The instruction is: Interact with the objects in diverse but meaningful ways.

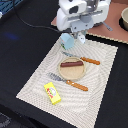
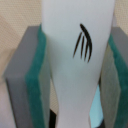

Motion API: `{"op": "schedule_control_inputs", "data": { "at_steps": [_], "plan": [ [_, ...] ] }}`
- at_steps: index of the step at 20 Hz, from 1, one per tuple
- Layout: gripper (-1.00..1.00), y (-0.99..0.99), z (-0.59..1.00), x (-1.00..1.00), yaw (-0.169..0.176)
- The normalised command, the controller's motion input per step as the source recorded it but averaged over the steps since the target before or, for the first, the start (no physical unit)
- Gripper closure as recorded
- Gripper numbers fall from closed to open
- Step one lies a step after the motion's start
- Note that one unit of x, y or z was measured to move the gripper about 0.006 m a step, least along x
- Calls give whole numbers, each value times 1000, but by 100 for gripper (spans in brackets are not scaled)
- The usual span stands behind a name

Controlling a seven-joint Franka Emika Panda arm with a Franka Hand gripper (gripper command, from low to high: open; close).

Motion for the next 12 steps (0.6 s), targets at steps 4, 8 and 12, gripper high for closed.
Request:
{"op": "schedule_control_inputs", "data": {
  "at_steps": [4, 8, 12],
  "plan": [
    [100, -415, -211, -998, -27],
    [100, -412, -269, -996, -31],
    [100, -461, -247, -859, -40]
  ]
}}
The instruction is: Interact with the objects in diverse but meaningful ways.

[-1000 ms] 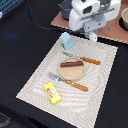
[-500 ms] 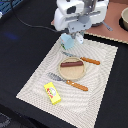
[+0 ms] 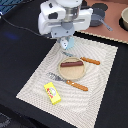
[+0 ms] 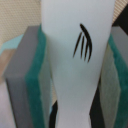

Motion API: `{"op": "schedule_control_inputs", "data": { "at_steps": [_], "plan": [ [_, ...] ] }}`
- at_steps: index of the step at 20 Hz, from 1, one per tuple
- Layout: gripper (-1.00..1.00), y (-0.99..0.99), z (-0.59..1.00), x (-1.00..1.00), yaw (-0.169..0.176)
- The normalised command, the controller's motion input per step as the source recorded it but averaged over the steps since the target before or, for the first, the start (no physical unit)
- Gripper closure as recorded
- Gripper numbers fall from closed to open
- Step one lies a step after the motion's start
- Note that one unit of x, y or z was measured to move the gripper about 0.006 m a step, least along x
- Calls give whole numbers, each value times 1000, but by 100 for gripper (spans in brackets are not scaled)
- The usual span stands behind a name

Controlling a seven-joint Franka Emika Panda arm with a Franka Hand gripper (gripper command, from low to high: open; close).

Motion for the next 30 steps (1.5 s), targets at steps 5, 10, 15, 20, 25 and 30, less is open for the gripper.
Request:
{"op": "schedule_control_inputs", "data": {
  "at_steps": [5, 10, 15, 20, 25, 30],
  "plan": [
    [100, -386, -114, -158, -39],
    [100, -147, -250, 53, -14],
    [100, -2, -444, -94, 3],
    [100, -23, -505, -359, 28],
    [100, -62, -344, -410, 21],
    [-100, -34, 66, -265, 4]
  ]
}}
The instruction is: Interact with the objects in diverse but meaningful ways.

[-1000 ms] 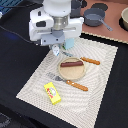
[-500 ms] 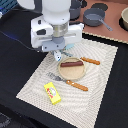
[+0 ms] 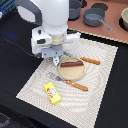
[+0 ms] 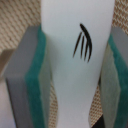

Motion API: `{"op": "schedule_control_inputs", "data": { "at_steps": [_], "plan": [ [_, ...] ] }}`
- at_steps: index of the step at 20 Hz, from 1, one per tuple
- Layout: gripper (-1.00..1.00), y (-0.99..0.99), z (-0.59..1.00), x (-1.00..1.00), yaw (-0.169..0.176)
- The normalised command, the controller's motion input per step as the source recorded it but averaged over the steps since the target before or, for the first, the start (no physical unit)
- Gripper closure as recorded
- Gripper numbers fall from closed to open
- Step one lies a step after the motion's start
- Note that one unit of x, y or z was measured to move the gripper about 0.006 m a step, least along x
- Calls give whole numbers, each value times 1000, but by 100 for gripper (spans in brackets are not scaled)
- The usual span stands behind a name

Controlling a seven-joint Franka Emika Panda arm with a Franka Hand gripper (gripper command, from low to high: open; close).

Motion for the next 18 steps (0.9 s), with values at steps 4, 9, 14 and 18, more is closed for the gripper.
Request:
{"op": "schedule_control_inputs", "data": {
  "at_steps": [4, 9, 14, 18],
  "plan": [
    [-100, 58, 537, -19, 0],
    [-100, 245, 605, -53, 31],
    [-100, 70, 554, 182, 44],
    [-100, 43, 437, 521, 35]
  ]
}}
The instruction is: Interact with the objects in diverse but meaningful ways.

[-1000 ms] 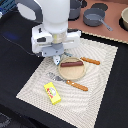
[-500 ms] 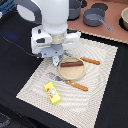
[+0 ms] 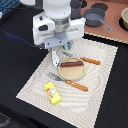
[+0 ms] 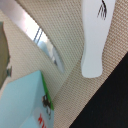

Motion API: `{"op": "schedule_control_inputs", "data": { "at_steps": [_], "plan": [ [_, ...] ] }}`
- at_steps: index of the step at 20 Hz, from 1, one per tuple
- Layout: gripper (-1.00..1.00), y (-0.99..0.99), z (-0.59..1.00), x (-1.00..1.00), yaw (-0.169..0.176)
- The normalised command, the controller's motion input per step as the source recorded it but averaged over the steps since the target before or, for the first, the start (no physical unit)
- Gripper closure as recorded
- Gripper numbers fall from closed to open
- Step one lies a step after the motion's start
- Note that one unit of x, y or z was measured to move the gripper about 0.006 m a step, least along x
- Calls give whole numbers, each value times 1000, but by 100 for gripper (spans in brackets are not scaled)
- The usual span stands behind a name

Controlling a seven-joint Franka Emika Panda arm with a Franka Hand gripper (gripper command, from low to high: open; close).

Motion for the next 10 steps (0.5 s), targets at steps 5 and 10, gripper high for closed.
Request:
{"op": "schedule_control_inputs", "data": {
  "at_steps": [5, 10],
  "plan": [
    [-100, -80, 395, 325, 109],
    [-100, -142, 326, 194, 132]
  ]
}}
